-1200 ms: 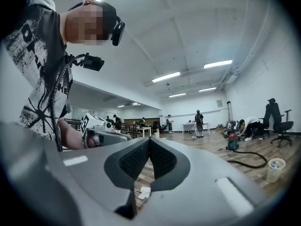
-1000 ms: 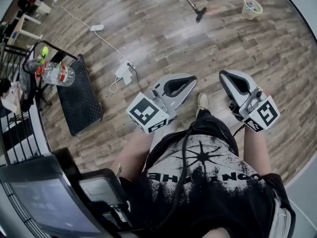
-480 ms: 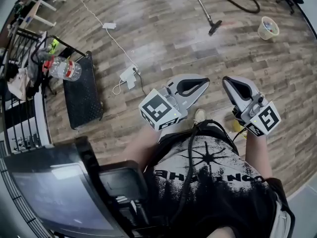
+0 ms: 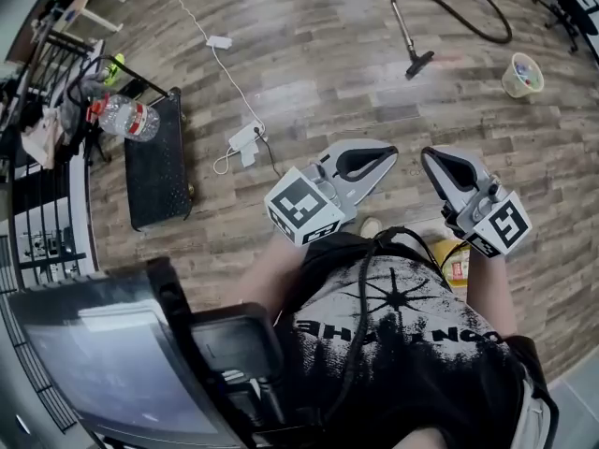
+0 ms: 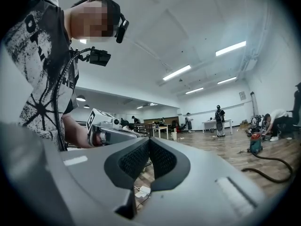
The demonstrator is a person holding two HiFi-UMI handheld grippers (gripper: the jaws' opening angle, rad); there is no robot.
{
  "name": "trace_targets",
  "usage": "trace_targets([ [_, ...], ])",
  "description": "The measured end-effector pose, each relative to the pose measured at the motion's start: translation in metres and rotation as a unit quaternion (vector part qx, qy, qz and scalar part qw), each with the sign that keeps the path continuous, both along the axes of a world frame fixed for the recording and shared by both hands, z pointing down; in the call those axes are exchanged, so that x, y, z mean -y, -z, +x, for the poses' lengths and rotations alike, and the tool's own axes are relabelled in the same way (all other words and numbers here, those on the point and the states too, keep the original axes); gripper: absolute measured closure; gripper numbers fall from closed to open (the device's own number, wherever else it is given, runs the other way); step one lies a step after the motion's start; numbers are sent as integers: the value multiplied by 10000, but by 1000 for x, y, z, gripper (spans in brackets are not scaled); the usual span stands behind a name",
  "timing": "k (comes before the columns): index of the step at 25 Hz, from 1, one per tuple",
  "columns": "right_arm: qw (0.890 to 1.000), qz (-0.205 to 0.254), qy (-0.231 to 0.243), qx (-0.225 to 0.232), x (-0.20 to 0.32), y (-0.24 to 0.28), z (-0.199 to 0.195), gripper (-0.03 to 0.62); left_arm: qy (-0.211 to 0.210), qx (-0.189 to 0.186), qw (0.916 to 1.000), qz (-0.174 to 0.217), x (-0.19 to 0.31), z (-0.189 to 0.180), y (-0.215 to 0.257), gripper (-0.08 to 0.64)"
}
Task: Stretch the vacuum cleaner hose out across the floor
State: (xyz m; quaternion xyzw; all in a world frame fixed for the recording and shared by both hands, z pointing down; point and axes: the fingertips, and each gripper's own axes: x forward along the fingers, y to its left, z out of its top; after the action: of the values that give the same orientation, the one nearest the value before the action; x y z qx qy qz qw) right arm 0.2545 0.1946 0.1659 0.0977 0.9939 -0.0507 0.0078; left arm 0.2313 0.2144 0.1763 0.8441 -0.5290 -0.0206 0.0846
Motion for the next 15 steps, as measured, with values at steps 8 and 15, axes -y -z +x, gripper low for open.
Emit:
trace_targets([
  [8,9999,-104,-7,72,29,-4,8,583,86,-8,10000,-46,22,-2,-3,560],
  [15,9997,-12,-240,-23,52,-14,18,584,77,120,9999,-47,40,-8,-2,560],
])
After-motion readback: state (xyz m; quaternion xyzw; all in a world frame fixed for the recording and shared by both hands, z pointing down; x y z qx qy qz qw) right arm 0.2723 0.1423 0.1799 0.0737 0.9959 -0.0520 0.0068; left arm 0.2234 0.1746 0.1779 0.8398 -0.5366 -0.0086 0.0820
